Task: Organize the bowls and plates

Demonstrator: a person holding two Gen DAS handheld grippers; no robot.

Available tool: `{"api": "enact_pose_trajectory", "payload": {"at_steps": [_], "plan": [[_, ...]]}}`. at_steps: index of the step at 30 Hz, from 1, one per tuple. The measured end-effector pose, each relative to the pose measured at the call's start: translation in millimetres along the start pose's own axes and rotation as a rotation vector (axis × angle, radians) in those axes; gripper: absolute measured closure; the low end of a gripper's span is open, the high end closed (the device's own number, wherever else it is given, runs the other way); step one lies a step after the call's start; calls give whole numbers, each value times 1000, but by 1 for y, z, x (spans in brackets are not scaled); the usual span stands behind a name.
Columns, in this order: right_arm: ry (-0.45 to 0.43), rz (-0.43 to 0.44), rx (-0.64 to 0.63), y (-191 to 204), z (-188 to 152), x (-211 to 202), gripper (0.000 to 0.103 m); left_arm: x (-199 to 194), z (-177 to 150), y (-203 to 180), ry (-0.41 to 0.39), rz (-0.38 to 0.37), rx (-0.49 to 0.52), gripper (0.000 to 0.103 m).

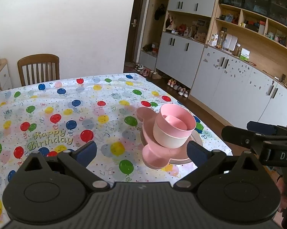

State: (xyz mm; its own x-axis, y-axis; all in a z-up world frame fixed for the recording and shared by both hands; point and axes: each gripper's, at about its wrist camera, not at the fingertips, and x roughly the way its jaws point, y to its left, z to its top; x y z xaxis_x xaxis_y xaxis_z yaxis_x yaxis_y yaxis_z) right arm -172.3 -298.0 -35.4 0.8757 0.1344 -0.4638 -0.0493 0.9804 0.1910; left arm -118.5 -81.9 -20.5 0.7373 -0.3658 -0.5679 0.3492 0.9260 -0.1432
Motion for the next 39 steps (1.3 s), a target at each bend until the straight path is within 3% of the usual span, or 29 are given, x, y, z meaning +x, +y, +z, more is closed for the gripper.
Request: {"api": "enact_pose_trajectory", "payload": {"at_steps": [39], "plan": [[13,6,-5,2,0,1,0,5,4,-5,-40,13,28,2]]}}
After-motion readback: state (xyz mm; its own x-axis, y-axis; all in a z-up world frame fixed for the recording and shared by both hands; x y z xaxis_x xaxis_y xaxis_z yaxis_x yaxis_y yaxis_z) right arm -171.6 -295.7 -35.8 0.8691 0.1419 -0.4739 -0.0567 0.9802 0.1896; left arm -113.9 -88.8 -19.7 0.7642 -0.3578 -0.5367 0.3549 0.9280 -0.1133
